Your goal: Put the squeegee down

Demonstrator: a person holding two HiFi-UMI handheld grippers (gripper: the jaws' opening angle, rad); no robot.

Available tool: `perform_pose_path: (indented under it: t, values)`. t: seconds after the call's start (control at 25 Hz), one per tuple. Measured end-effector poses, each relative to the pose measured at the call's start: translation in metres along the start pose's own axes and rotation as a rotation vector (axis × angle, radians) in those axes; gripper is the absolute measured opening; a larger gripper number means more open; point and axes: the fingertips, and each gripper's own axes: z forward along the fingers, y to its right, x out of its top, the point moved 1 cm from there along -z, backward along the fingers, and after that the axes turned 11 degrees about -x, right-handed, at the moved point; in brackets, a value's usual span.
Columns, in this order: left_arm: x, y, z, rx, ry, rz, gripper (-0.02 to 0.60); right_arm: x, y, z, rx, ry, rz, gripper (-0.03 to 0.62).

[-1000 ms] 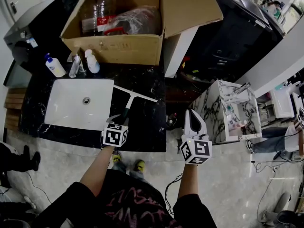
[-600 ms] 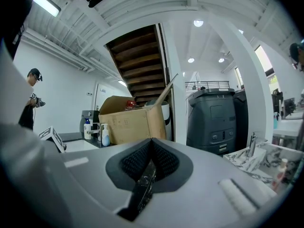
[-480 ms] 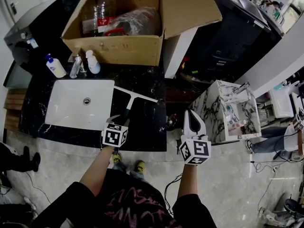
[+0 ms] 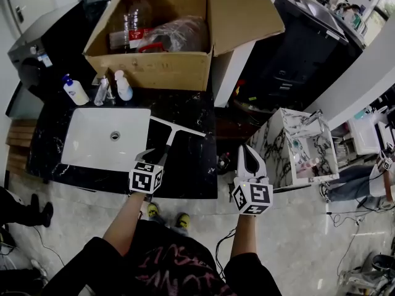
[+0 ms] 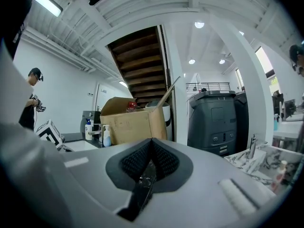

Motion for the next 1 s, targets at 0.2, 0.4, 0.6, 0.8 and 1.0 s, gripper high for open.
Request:
perform_pose_path:
  t: [0.2,0.4,0.6,0.8,1.0]
  values:
    - [0.031,-0.004,-0.020,0.024,0.097,0.053,0.081,0.003,-0.006,0.000,0.002,0.008,0.001,0.008]
    - [0.063,-0.007,-0.041,0.034,0.199,0.069,0.025,0.004,-0.014,0.001,0.008,0.012,0.000,0.008]
    - [0.084,-0.006,-0.056,0.029,0.240,0.116,0.000,0.006,-0.022,0.002,0.010,0.015,0.001,0.008]
    - [0.101,-0.008,-0.070,0.028,0.273,0.136,0.000,0.009,-0.028,0.002,0.013,0.018,-0.003,0.008]
    - [0.114,-0.016,-0.082,0.040,0.300,0.147,0.000,0.012,-0.032,0.002,0.011,0.016,-0.012,0.008]
